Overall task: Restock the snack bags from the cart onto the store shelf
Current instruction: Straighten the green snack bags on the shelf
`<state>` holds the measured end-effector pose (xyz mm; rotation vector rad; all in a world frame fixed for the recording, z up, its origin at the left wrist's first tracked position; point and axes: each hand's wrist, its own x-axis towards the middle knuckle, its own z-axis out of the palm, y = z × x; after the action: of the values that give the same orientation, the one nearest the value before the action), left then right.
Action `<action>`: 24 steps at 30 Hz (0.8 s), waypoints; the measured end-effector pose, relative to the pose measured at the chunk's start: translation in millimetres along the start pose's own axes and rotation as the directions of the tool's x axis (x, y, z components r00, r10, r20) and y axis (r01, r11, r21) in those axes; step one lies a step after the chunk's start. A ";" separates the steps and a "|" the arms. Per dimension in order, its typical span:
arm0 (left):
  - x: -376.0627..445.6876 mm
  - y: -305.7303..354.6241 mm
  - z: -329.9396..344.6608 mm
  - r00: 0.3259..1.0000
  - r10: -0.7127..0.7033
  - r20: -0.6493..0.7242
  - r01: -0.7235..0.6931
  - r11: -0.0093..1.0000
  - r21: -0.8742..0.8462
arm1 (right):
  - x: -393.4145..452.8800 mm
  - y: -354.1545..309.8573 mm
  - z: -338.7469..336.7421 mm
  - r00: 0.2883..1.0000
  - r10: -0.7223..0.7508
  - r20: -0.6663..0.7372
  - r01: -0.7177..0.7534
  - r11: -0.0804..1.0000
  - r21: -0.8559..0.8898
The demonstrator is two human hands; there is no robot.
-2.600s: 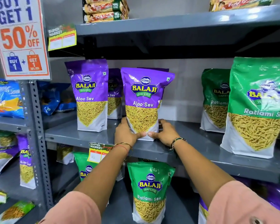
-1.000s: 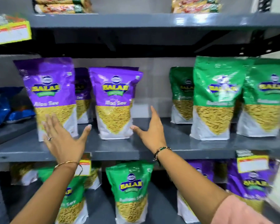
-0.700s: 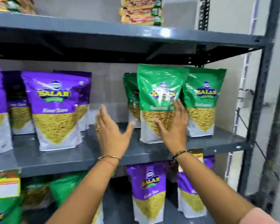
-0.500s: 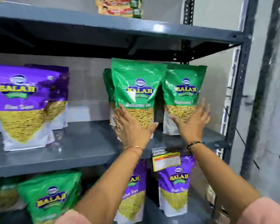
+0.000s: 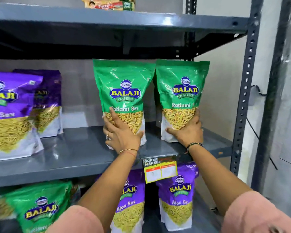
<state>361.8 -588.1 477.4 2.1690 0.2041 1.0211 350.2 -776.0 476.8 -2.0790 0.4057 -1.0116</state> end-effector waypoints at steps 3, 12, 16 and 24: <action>2.0 -5.9 -1.1 1.000 0.012 -0.017 -0.012 1.000 0.025 | 1.2 0.3 -4.3 0.999 0.014 0.031 -0.013 1.000 -0.021; 2.4 -9.7 -1.0 1.000 0.026 -0.005 -0.026 0.999 0.035 | -7.9 -4.5 -8.1 1.000 0.014 0.025 -0.013 0.999 -0.049; 3.1 -10.3 -0.4 1.000 0.019 -0.008 -0.018 0.999 0.032 | -11.6 -3.3 -6.2 1.000 0.006 0.021 -0.005 0.999 -0.046; 4.0 -11.8 -1.6 0.998 -0.052 0.041 0.054 0.998 -0.043 | -16.8 1.5 -2.4 1.000 -0.011 -0.008 0.010 0.999 -0.046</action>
<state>365.2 -576.9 472.6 2.1310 0.2174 0.9427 337.8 -768.6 467.7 -2.1204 0.4263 -1.0262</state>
